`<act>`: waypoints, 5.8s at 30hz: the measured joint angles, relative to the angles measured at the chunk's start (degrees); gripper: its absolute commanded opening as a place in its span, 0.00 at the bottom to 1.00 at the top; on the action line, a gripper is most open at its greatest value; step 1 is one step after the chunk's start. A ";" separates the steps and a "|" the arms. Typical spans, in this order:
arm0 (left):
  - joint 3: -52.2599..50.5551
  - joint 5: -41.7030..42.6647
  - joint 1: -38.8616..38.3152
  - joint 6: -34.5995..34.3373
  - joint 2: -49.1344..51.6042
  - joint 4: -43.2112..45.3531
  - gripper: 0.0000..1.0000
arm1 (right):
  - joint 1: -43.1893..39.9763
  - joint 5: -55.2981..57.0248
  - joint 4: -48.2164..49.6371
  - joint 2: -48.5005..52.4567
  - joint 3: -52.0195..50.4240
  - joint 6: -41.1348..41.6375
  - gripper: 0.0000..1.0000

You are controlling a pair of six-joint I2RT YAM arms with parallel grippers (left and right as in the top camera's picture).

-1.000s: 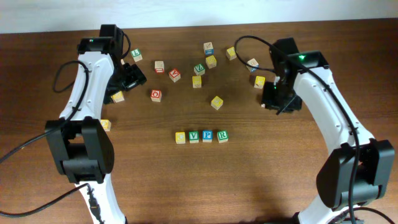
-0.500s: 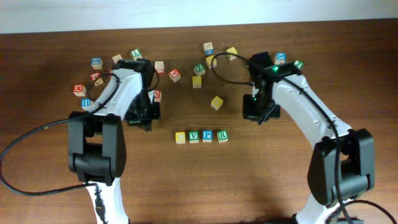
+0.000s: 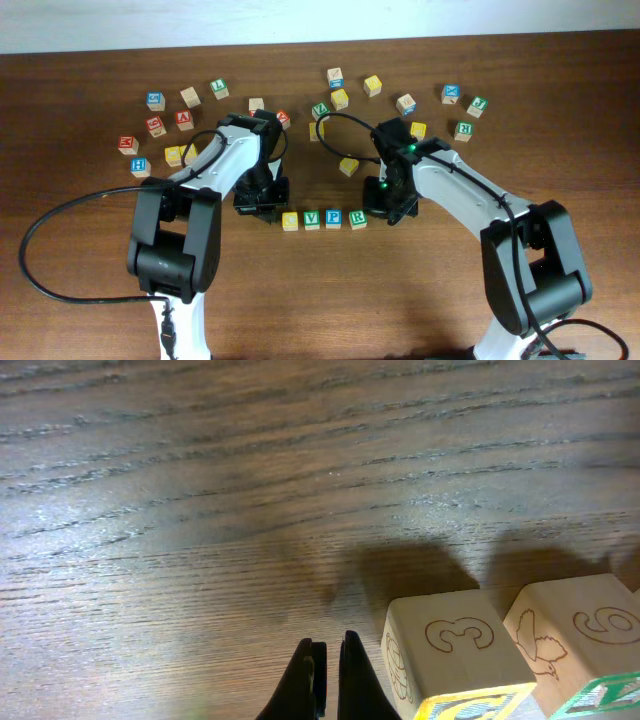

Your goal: Spell out CVPR

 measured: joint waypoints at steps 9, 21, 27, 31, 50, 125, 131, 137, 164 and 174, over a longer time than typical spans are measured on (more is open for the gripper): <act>0.00 0.04 -0.76 -0.50 0.00 -0.44 0.00 | 2.25 -0.02 0.66 0.00 -0.98 2.38 0.04; 0.00 0.87 -1.79 -0.63 0.00 -0.37 0.00 | 2.29 -2.21 2.49 0.00 -1.03 2.82 0.04; 0.00 0.87 -1.99 -0.63 0.00 0.15 0.00 | 2.29 -2.38 3.52 0.00 -1.07 2.82 0.04; 0.00 0.87 -3.10 -0.63 0.00 0.44 0.00 | 2.29 -2.38 3.93 0.00 -1.07 2.80 0.04; 0.00 2.84 -3.26 -2.10 0.00 2.80 0.00 | 4.48 -2.58 6.51 0.00 -1.18 2.84 0.04; -21.64 -2.34 -16.31 -20.61 -14.23 20.02 0.00 | -7.54 4.35 8.81 0.00 -1.40 2.16 0.11; -21.68 -3.72 -17.59 -20.61 -14.21 23.30 0.00 | -7.54 4.35 8.61 0.00 -1.40 2.14 0.11; -21.68 -4.35 -17.59 -20.61 -14.21 26.23 0.00 | -7.54 4.33 8.61 0.00 -1.40 2.14 0.11; -19.74 -5.38 -17.59 -20.59 -14.56 20.06 0.00 | -7.54 4.33 7.74 0.00 -1.40 2.19 0.11; -17.16 -9.35 -2.29 -20.33 -24.50 18.34 0.00 | -7.19 4.04 6.34 0.00 -1.40 2.16 0.11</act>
